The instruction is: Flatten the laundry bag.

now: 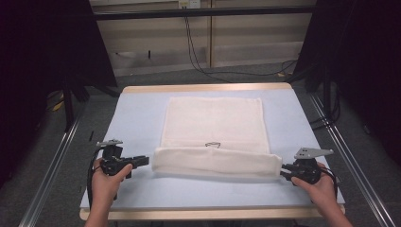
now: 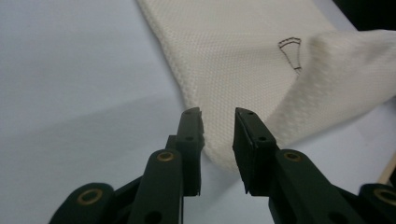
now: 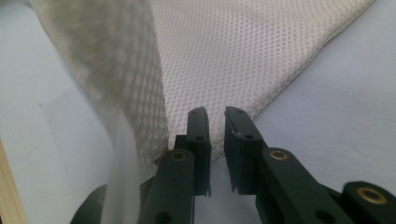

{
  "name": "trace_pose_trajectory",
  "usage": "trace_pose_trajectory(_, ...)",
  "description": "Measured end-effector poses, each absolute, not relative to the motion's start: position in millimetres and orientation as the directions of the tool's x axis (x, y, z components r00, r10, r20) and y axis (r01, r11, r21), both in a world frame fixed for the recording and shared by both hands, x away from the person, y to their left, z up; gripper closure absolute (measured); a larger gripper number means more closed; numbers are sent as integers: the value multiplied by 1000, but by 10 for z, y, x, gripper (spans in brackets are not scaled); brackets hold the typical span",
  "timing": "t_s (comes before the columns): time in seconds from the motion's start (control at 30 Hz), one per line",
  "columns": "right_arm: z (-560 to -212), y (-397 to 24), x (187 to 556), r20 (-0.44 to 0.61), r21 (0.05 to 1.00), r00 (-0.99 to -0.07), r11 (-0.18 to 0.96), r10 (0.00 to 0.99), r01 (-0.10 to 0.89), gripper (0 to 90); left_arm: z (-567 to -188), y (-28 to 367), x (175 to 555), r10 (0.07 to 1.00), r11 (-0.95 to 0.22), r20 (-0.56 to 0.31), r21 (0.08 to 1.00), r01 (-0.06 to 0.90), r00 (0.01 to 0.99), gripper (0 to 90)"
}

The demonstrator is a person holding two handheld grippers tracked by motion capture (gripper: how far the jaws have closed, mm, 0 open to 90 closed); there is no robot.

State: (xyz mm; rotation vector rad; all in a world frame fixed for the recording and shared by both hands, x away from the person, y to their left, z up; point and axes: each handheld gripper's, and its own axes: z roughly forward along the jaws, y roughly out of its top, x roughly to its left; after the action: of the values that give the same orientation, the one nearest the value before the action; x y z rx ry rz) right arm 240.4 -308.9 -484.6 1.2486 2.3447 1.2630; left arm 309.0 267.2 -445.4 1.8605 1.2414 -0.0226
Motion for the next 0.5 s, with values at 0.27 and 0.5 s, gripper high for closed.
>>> trace_pose_trajectory(0.27,-4854,-3056,2407,182,757,-603,280,777,590,722,-4591,2457,3119,741,-205,-411,615,761,531,632)
trace_pose_trajectory(0.5,-4867,-3045,2399,186,746,-560,254,808,615,634,-4698,2275,3112,749,-289,-359,579,762,557,621)
